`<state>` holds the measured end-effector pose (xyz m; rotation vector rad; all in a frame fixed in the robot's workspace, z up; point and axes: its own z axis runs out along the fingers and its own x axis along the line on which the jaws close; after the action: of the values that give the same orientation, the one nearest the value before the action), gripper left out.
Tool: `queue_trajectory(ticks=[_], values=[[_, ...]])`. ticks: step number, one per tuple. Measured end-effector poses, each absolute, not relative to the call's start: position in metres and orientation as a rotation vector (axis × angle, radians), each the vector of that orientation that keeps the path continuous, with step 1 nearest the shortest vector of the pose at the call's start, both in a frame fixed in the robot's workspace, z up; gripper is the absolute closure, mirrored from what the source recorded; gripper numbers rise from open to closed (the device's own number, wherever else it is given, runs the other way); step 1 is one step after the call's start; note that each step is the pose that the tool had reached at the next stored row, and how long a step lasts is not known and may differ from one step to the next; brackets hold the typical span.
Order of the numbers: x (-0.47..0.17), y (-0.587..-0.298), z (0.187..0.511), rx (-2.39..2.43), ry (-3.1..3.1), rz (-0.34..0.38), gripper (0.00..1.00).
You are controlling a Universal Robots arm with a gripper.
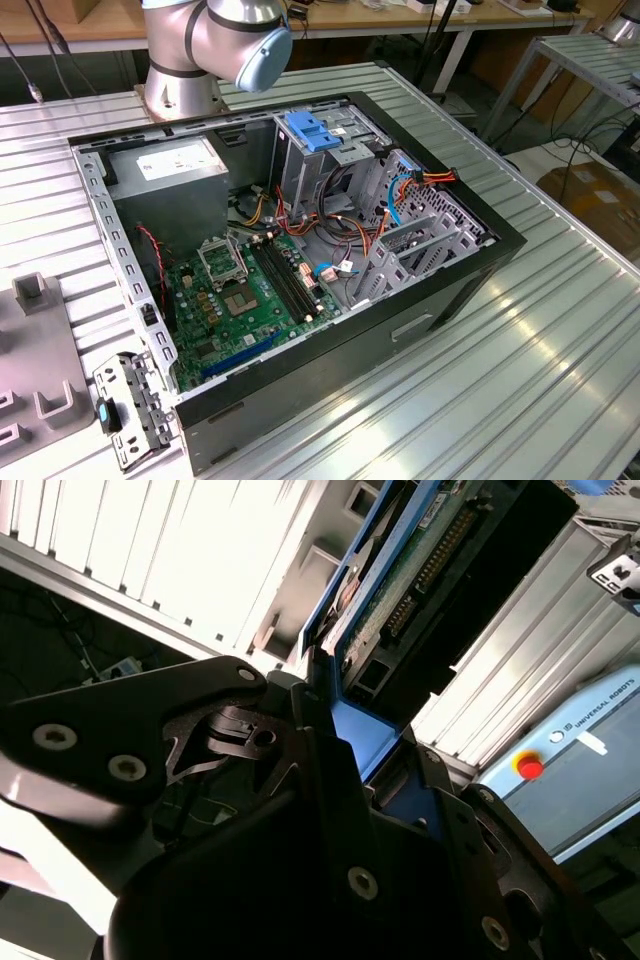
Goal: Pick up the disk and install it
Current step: 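Pick up the disk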
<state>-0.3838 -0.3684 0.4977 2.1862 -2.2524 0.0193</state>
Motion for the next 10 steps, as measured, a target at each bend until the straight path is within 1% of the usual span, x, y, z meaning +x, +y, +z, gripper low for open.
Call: queue_trajectory(ticks=[10], values=[[-0.371, -0.368, 0.498, 2.186, -2.252, 0.019, 0.63]])
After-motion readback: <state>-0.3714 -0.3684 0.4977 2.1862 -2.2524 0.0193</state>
